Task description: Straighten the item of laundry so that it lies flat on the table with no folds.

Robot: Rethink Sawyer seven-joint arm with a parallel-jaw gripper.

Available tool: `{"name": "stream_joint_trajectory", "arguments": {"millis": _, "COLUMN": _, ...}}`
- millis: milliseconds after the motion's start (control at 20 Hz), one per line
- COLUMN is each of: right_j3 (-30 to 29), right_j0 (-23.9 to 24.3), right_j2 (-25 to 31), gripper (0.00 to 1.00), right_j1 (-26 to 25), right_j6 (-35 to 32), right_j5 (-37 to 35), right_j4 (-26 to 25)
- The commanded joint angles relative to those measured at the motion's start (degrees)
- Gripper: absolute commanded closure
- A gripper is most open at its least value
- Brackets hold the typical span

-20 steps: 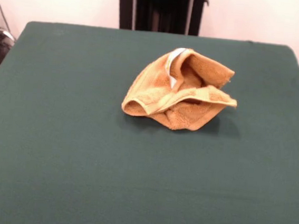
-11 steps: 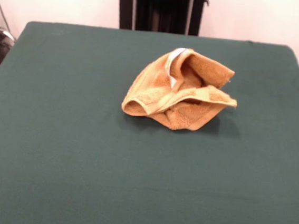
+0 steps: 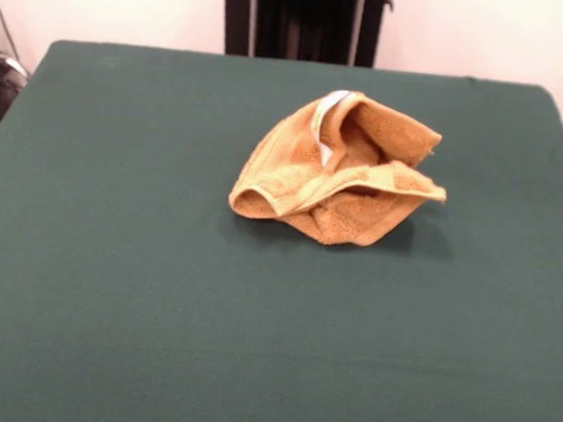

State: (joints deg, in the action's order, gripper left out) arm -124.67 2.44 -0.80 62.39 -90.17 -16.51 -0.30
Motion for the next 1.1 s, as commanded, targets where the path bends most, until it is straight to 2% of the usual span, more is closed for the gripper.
{"name": "stream_joint_trajectory", "arguments": {"millis": 50, "right_j3": -2.1, "right_j0": -0.8, "right_j2": 1.8, "gripper": 0.00, "right_j1": -10.0, "right_j6": -12.2, "right_j5": 6.9, "right_j4": 0.0}}
{"name": "stream_joint_trajectory", "arguments": {"millis": 450, "right_j3": 0.3, "right_j0": -0.5, "right_j2": 2.0, "gripper": 0.00, "right_j1": -17.4, "right_j6": -11.7, "right_j5": 13.7, "right_j4": -0.1}}
{"name": "stream_joint_trajectory", "arguments": {"millis": 600, "right_j3": 1.1, "right_j0": -1.2, "right_j2": 1.3, "gripper": 0.00, "right_j1": -18.1, "right_j6": -11.7, "right_j5": 13.9, "right_j4": 0.4}}
{"name": "stream_joint_trajectory", "arguments": {"millis": 750, "right_j3": 2.2, "right_j0": -1.7, "right_j2": 0.3, "gripper": 0.00, "right_j1": -17.5, "right_j6": -11.2, "right_j5": 11.9, "right_j4": 1.1}}
{"name": "stream_joint_trajectory", "arguments": {"millis": 1100, "right_j3": 7.3, "right_j0": -2.1, "right_j2": -0.9, "gripper": 0.00, "right_j1": -15.0, "right_j6": -10.5, "right_j5": 1.4, "right_j4": 3.9}}
